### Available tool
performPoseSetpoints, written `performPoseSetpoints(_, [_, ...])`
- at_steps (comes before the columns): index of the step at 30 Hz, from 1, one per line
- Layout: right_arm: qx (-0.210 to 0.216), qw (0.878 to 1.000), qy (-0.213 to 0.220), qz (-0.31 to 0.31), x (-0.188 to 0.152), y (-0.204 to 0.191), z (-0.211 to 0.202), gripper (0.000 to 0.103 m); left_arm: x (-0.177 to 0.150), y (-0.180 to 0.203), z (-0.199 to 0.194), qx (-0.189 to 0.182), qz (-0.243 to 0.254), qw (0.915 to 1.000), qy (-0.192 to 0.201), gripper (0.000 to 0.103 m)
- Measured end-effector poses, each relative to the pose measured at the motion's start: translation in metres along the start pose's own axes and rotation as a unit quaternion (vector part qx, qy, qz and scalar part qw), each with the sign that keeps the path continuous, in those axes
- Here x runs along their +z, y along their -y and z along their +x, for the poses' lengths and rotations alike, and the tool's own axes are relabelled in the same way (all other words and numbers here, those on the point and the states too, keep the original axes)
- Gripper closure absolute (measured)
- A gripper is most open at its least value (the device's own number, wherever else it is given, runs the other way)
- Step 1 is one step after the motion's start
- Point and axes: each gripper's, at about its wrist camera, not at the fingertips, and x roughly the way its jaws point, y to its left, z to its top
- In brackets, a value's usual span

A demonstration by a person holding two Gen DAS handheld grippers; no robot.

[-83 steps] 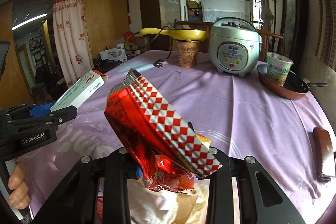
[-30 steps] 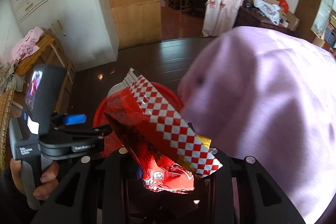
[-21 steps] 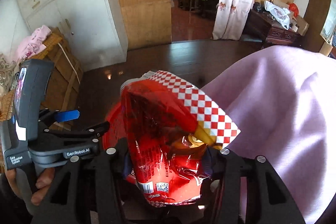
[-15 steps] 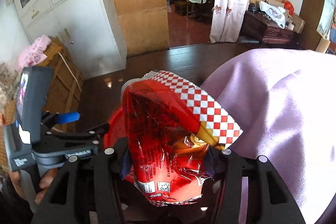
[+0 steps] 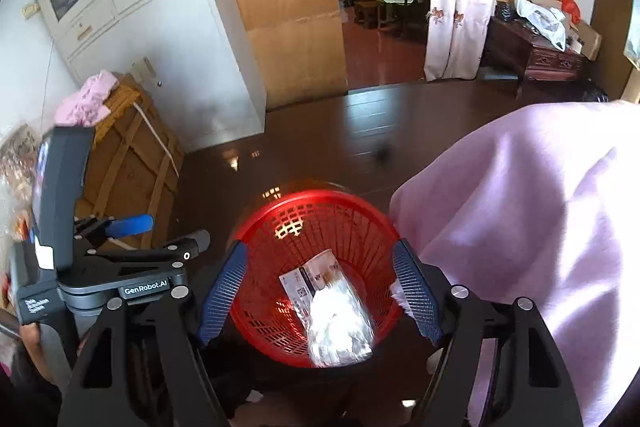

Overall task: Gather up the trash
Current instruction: 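Open the left gripper to drop the box while the right drops the bag, then move both grippers back over the table toward the tissue and yellow yarn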

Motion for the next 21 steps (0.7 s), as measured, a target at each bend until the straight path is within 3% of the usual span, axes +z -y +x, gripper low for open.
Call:
performPoseSetpoints(4, [0.005,1.0,0.02,0.02,0.001,0.012,-0.018,0.029,-0.001,0.009,-0.006,0.001,0.016,0.9998,0.01,0.019])
performPoseSetpoints(12, [-0.024,0.998,0.061,0.02,-0.005,0.018,-0.065,0.029,-0.002,0.037,-0.038,-0.021,0.051,0.9974,0.045,0.019])
performPoseSetpoints(21, [-0.104,0.985,0.121,0.059,-0.032,0.054,-0.141,0.029,-0.001,0.102,-0.095,-0.063,0.125,0.9836,0.113,0.016])
